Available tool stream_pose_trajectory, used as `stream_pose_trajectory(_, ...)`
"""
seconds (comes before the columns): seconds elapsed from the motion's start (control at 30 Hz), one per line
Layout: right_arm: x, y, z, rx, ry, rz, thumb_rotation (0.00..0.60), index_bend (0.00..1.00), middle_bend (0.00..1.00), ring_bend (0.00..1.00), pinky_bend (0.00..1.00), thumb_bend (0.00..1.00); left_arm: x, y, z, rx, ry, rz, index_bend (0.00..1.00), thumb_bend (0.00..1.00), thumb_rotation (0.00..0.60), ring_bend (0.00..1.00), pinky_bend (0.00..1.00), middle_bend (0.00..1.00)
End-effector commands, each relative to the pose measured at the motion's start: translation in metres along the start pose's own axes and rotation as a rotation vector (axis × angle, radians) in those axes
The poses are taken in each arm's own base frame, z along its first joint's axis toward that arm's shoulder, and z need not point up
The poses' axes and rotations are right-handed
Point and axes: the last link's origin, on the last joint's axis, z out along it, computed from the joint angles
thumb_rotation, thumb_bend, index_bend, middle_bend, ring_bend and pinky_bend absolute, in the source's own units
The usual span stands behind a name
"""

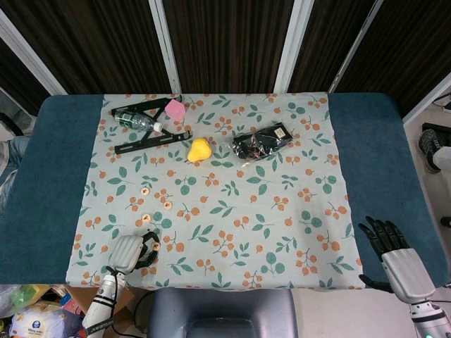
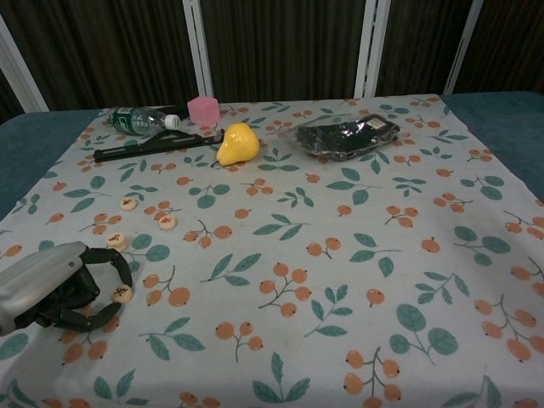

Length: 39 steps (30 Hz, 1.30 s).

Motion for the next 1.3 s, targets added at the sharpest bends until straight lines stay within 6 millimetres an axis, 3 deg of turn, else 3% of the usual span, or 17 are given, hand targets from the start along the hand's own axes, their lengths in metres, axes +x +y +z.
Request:
stream_pose_trajectory(0.03,0.0,0.0,0.0,0.0,0.0,0.0,0.6,0.0,0.0,0.0,0.03,0.2,0.003,0.0,0.001,-0.001,0.012,-0.005,0.5,0.4,0.6,1.0,1.0,1.0)
stream_pose_trajectory(0.27,0.0,0.0,0.0,-0.001,0.0,0.001,0.6,0.0,0.0,0.0,0.03,0.2,0.031,0.003,0.018,0.009,0.119,-0.054,0.51,0.4,0.6,1.0,1.0,1.0)
stream_pose_trajectory(0.47,-0.001,0.0,0.0,0.001,-0.004,-0.003,0.6,0.0,0.0,0.0,0.03,0.2,0.049,0.002,0.044,0.06,0.178,-0.066,0.51,0.4,0.6,1.0,1.0,1.0)
stream_pose_trajectory(0.67,0.0,0.001,0.001,-0.006,0.001,-0.002,0.6,0.0,0.0,0.0,0.03,0.2,0.046,-0.006,0.059,0.113,0.166,-0.042,0.49,0.41,0.6,1.0,1.0,1.0)
stream_pose_trajectory(1.3,-0.001,0.0,0.003,-0.006,-0.003,-0.004,0.6,0.0,0.0,0.0,0.03,0.2,0.037,-0.011,0.059,0.128,0.132,-0.017,0.46,0.41,0.6,1.0,1.0,1.0)
